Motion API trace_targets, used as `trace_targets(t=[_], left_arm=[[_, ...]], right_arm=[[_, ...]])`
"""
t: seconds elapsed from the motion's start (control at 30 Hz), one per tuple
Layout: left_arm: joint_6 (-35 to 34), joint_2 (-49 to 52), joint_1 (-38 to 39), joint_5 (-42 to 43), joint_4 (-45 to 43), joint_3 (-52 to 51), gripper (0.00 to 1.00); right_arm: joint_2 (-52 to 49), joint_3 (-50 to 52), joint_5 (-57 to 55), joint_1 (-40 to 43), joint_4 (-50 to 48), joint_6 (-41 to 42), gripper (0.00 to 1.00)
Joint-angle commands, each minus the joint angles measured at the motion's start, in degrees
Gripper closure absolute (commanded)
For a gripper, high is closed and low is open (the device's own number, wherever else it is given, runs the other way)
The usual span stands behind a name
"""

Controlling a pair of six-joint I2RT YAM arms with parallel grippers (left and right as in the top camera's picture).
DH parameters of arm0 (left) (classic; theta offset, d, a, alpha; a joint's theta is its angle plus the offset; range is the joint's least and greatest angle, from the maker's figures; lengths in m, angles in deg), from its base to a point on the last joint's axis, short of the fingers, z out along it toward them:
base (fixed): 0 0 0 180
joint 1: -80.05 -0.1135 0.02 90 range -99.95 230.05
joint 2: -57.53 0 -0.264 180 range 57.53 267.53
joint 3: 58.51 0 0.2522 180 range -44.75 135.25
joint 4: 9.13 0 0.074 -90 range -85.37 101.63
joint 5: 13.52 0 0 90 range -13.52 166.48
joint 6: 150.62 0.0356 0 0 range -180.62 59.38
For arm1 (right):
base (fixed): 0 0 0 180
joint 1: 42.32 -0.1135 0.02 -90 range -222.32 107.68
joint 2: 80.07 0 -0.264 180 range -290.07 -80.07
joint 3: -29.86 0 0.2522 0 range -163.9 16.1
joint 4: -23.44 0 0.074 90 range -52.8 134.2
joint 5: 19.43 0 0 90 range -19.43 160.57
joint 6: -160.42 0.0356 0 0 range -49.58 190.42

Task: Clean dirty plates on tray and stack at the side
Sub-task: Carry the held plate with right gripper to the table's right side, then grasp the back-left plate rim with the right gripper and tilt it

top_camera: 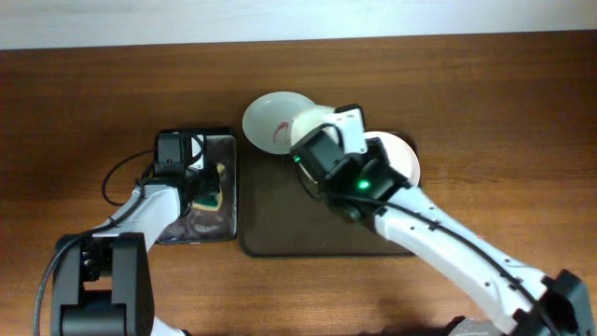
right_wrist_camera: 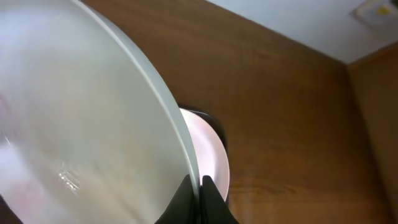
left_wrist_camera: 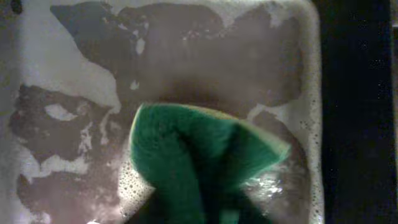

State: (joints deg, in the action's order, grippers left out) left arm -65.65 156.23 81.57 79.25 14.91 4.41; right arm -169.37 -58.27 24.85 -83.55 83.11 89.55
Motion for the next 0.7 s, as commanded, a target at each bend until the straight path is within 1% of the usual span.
trace_targets(t=[0.0, 0.03, 0.07, 0.13, 0.17, 0.2, 0.27, 0.3, 0.33, 0.37, 0.43, 0.5, 0.6, 0.67], left_arm=[[0.39, -3.37, -0.20, 0.92, 4.22, -0.04, 0.33], [0.39, -3.63, -0.20, 3.08, 7.04, -0.04, 0.34], [0.39, -3.58, -0.20, 3.82, 10.82, -0.07, 0.34], [0.39, -3.58, -0.20, 3.85, 14.10, -0.07, 0.37], [0.39, -3.58, -0.20, 3.85, 14.86, -0.07, 0.41], [0.39, -3.58, -0.20, 3.87, 15.52, -0.07, 0.51], [0.39, -3.58, -0.20, 3.85, 15.52, -0.07, 0.64], [0.39, -3.58, -0.20, 3.87, 15.52, -0.07, 0.77], [0.39, -3.58, -0.20, 3.85, 15.52, -0.07, 0.86], [0.39, -3.58, -0.20, 3.85, 15.52, -0.07, 0.89], [0.39, -3.58, -0.20, 3.82, 15.52, -0.07, 0.97], [0.39, -3.58, -0.20, 3.54, 15.52, -0.07, 1.00], [0.39, -3.58, -0.20, 3.45, 15.43, -0.07, 1.00], [0.39, -3.58, -0.20, 3.48, 15.47, -0.07, 1.00]], right_arm=[[6.47, -1.46, 5.29, 6.05, 0.09, 2.29, 0.96], [8.57, -1.46, 7.85, 9.97, 0.96, 4.35, 0.96], [10.05, -1.46, 13.60, 16.17, 1.95, 4.72, 0.96], [10.19, -1.46, 19.39, 24.33, 4.44, 7.43, 0.96], [10.12, -1.44, 24.15, 30.25, 5.79, 7.56, 0.96], [10.08, -1.44, 29.68, 37.11, 6.93, 7.56, 0.96], [9.53, -1.44, 35.28, 48.13, 8.37, 7.54, 0.96], [8.57, -1.44, 37.51, 53.86, 9.16, 7.52, 0.96], [7.37, -1.40, 38.05, 57.37, 9.68, 7.52, 0.96], [5.03, -1.38, 38.03, 61.29, 10.29, 7.50, 0.96], [-0.07, -1.38, 38.05, 65.75, 10.75, 7.50, 0.96], [-4.87, -1.38, 38.01, 67.73, 10.62, 7.50, 0.96], [-12.24, -1.38, 38.01, 68.67, 8.68, 6.62, 0.96], [-13.09, -1.38, 38.03, 68.67, 7.30, 6.62, 0.96]])
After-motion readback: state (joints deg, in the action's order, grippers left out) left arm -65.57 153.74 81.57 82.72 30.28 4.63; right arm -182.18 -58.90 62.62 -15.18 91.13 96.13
